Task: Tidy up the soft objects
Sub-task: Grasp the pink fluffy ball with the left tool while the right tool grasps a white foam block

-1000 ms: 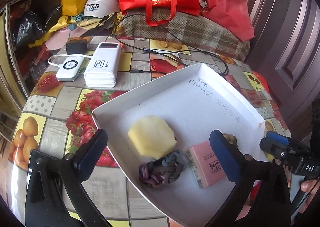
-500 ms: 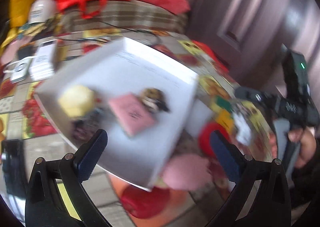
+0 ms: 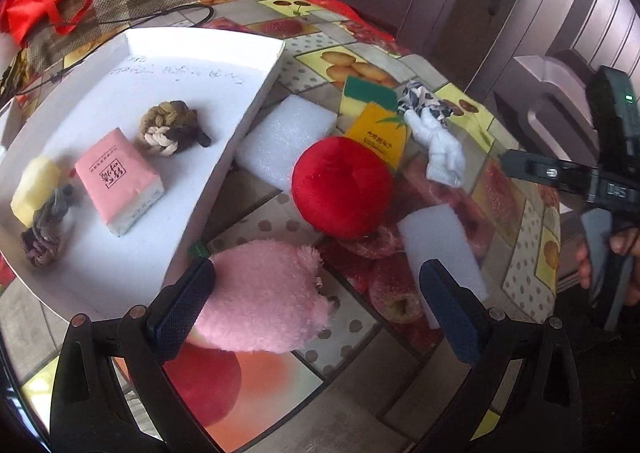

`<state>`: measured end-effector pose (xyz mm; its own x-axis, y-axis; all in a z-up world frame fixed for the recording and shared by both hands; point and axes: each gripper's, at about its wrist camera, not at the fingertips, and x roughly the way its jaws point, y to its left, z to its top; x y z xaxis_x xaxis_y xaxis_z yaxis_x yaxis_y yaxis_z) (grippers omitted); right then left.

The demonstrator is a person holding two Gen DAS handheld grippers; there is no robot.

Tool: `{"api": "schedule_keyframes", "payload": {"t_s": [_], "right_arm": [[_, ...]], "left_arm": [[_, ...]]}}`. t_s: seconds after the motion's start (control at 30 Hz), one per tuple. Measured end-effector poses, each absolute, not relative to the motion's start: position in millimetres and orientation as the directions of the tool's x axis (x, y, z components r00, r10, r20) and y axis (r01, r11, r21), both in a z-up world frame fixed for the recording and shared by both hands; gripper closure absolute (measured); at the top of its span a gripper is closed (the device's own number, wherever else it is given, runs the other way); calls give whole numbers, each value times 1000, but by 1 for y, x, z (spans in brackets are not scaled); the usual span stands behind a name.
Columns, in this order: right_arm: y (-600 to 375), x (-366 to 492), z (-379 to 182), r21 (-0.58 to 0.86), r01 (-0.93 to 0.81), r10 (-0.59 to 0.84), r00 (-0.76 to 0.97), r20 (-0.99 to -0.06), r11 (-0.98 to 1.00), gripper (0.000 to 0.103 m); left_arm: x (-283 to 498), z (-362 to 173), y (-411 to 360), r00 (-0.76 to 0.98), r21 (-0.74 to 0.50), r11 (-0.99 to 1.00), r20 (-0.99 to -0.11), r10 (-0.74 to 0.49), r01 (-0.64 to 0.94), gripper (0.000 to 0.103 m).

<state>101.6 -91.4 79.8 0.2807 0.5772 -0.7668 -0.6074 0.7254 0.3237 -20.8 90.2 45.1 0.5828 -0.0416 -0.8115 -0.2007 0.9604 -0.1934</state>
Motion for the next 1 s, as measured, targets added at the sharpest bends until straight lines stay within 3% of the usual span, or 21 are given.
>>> {"api": "schedule_keyframes", "payload": {"t_s": [0.37,0.7,1.0], "right_arm": [[-104,91,80,343,-612,601,280,-749,713,0],[-59,55,58,202,-793,570,210,-794,574,0],[-16,25,35,69,-878,485,194,-853,473,3]], "left_arm": [[-67,48,52,539,-295,949,-819,-195,-106,0],[-102,69,80,655,-275,925,-755,-40,-261,0],[-79,66,74,642,-182,963,-767,-13,-199,0]]}}
